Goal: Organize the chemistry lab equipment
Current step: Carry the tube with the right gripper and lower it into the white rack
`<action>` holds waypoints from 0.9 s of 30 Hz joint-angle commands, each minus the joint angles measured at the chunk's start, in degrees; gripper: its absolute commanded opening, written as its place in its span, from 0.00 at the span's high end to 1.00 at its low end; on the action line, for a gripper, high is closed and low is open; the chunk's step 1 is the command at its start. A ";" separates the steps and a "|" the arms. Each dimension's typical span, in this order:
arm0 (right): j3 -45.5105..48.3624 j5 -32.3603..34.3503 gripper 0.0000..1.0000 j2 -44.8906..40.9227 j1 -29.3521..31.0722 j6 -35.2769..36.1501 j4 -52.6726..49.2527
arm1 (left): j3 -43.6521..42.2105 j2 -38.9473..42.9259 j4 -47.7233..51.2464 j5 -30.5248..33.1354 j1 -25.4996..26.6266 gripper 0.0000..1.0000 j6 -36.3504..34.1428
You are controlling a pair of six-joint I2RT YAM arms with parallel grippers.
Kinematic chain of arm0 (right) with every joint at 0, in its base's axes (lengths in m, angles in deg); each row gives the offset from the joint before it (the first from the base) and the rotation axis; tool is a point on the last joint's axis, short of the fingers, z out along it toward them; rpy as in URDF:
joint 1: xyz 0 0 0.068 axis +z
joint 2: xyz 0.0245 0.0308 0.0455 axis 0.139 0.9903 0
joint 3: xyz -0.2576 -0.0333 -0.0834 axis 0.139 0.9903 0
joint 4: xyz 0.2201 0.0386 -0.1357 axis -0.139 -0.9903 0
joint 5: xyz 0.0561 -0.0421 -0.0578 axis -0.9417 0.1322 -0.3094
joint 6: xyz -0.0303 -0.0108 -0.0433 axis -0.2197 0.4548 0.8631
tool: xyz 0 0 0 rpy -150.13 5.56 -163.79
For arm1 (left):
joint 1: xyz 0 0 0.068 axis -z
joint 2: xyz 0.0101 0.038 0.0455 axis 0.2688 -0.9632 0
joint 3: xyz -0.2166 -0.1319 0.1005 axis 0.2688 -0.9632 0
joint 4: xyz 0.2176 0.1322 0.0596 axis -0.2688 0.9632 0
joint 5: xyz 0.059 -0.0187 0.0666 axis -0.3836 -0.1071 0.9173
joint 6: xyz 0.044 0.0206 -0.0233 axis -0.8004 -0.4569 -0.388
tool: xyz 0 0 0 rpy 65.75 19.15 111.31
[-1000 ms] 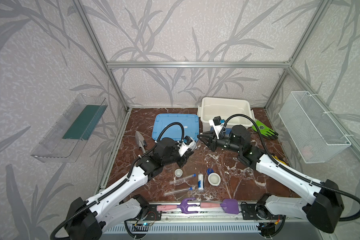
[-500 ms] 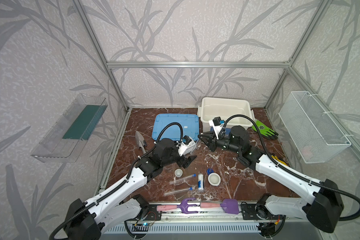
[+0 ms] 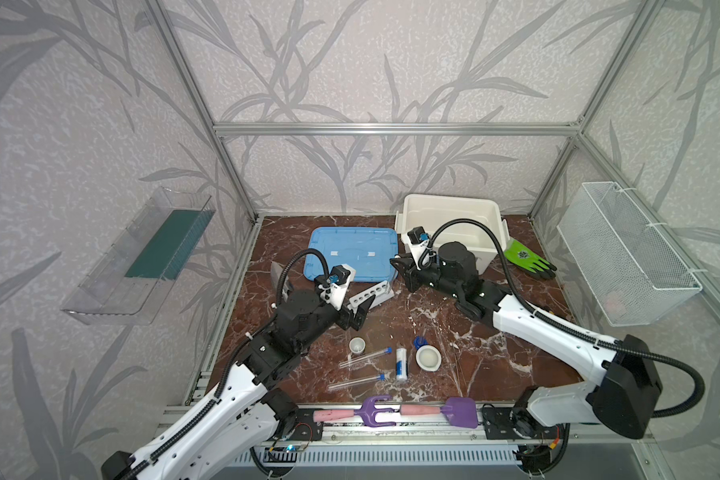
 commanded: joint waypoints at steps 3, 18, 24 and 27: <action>-4.77 5.37 0.92 5.36 2.27 5.71 2.29 | -1.89 5.23 6.53 7.83 -0.78 0.01 4.88; -6.96 15.32 0.92 16.31 2.59 7.80 10.48 | -2.37 10.42 13.54 9.78 -0.87 0.01 4.10; -5.69 16.76 0.92 17.14 2.59 8.00 12.72 | -2.67 10.14 13.90 9.58 -0.89 0.01 3.84; -5.50 17.53 0.91 17.14 2.59 6.59 12.30 | -2.23 9.64 14.30 9.45 -0.87 0.01 3.53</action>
